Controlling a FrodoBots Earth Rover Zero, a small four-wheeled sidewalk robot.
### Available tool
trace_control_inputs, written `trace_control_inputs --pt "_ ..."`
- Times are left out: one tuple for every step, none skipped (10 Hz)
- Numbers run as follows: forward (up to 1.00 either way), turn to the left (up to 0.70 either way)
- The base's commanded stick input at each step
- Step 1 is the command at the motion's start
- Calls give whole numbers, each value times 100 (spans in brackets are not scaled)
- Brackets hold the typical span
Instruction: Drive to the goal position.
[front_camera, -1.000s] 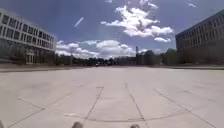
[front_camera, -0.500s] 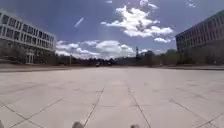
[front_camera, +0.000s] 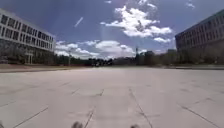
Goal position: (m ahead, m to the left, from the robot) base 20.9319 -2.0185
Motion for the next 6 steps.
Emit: trace_control_inputs --pt "70 0" --pt "70 0" --pt "70 0" --pt "70 0" --pt "70 0" --pt "70 0"
